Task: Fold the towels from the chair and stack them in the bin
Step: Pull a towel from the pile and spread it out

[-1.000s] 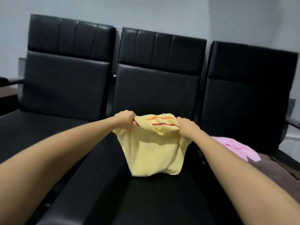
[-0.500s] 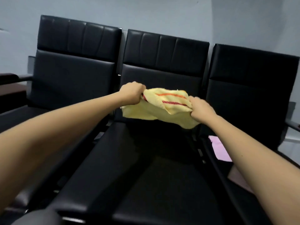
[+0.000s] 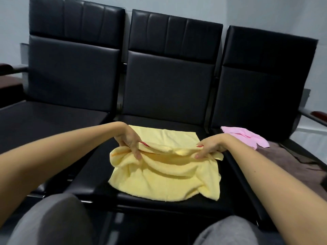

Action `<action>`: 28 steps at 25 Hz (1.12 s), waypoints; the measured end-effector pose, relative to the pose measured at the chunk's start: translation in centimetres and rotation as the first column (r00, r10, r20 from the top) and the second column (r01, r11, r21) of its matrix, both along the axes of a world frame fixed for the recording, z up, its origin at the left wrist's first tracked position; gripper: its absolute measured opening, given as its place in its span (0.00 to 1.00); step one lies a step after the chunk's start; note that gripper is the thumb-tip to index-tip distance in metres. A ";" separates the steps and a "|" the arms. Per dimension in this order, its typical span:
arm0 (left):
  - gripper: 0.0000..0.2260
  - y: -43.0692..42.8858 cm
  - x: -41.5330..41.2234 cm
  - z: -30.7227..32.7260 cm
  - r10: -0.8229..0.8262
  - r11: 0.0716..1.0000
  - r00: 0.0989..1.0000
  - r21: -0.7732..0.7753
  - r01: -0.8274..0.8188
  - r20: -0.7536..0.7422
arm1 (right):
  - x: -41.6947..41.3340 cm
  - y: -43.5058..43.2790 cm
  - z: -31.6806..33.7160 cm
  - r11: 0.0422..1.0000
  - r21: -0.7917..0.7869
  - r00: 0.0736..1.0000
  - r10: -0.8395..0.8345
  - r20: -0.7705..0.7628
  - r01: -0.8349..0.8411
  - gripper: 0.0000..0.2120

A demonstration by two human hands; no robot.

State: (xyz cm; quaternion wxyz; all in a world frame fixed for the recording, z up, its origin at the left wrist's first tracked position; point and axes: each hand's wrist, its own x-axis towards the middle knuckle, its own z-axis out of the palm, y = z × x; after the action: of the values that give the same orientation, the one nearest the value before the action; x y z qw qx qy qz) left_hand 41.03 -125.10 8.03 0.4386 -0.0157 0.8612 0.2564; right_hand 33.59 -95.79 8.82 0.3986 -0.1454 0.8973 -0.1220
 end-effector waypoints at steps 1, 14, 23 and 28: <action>0.17 -0.6 0.0 -0.1 0.069 0.996 0.997 0.052 -0.067 -0.039 | -0.4 0.1 -0.2 0.997 -0.061 0.997 -0.042 -0.060 0.038 0.16; 0.08 -4.7 -6.2 -0.2 0.409 0.908 0.801 0.284 -0.309 -0.437 | -5.1 -1.1 -1.2 0.948 -0.302 0.941 -0.190 -0.279 0.101 0.06; 0.12 -4.2 -13.2 -6.4 0.523 0.835 0.572 0.244 -0.493 -0.632 | -11.0 -3.5 -6.4 0.998 0.056 0.890 0.041 -0.454 -0.017 0.26; 0.08 -3.7 -13.7 -10.7 0.128 0.848 0.499 -0.166 -0.503 -0.857 | -13.7 -4.2 -9.6 0.965 -0.242 0.772 -0.227 -0.594 0.098 0.06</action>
State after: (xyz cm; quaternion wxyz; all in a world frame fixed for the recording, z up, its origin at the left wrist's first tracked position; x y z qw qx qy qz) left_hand 27.33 -128.80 -2.70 -0.0816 -0.1441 0.9774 0.1313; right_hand 19.92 -100.01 -0.75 0.0553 -0.1375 0.9705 -0.1901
